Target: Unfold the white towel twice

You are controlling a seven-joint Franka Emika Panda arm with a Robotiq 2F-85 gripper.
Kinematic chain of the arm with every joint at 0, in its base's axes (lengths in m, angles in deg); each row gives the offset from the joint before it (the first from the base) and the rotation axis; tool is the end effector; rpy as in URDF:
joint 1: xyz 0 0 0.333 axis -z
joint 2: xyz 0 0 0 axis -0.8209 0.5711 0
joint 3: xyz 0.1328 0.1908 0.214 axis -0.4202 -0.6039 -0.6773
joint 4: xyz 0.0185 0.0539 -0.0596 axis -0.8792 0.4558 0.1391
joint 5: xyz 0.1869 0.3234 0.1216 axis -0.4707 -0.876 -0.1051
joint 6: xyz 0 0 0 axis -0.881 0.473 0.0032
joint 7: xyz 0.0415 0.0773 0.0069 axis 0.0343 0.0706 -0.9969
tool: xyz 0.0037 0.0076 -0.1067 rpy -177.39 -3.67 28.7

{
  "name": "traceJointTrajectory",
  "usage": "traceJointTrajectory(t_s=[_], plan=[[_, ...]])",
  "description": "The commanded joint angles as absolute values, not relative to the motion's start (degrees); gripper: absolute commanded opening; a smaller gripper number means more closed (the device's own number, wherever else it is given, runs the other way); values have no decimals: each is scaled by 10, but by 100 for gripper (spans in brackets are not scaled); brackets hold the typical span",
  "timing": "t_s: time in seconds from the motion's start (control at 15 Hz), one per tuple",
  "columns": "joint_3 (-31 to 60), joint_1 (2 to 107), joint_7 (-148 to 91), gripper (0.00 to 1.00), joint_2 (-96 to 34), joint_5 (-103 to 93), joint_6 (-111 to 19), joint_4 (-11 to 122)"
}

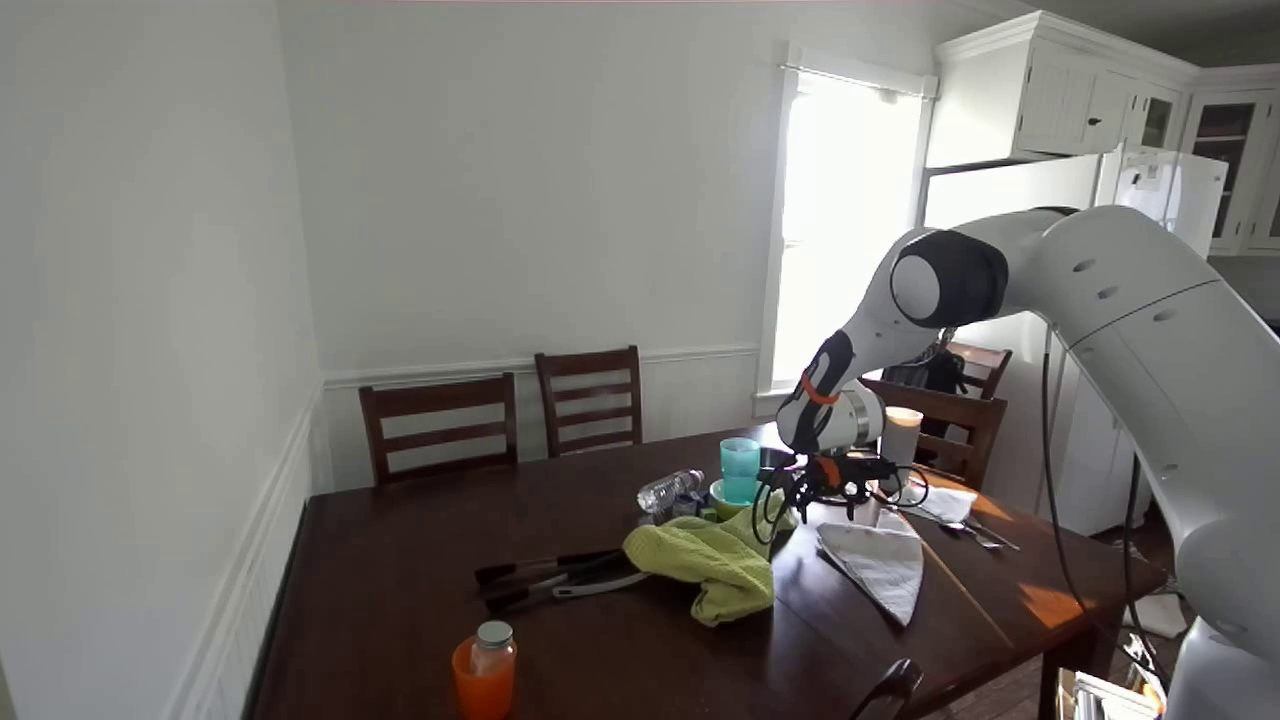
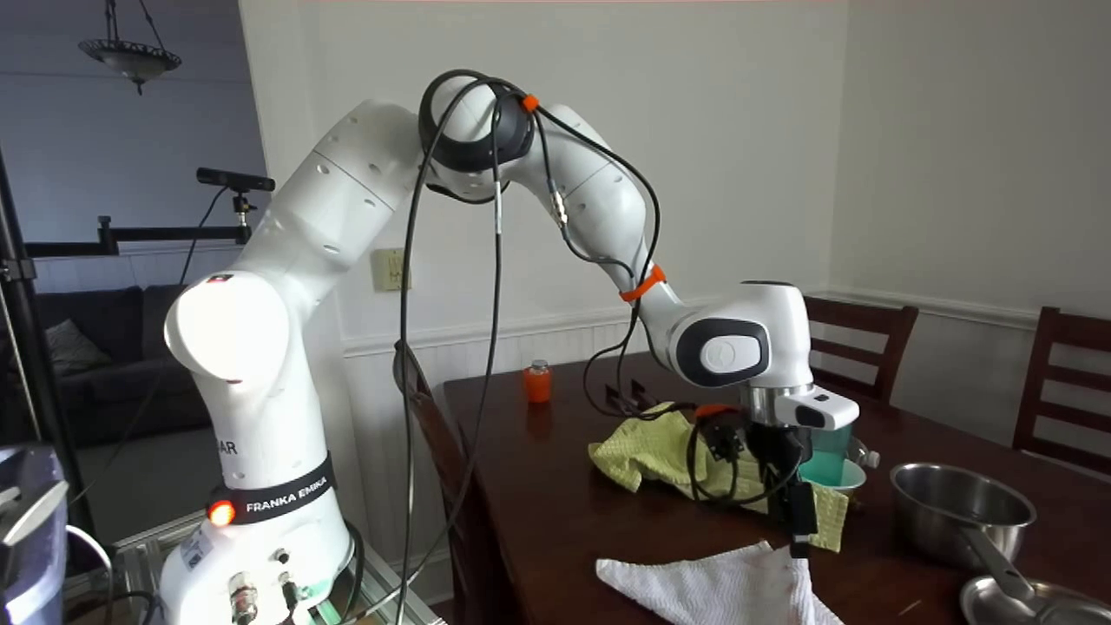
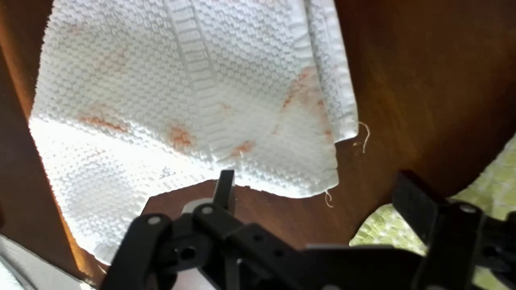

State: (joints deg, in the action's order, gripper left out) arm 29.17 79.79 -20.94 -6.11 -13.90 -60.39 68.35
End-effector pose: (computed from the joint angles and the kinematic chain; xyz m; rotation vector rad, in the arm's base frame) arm 0.4816 -0.4340 0.1577 2.6382 -1.3815 0.0539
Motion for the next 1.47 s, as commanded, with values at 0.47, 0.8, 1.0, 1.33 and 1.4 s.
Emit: traceJointTrajectory(t_s=[0.47,0.8,1.0,1.33,1.4], plan=[[292,800,-204,33,-10,-149,-609,636],[296,798,-208,1,-7,-142,-587,629],[297,799,-211,0,-9,-141,-578,627],[301,798,-207,27,-17,-141,-576,621],[303,794,-203,32,-15,-140,-573,618]])
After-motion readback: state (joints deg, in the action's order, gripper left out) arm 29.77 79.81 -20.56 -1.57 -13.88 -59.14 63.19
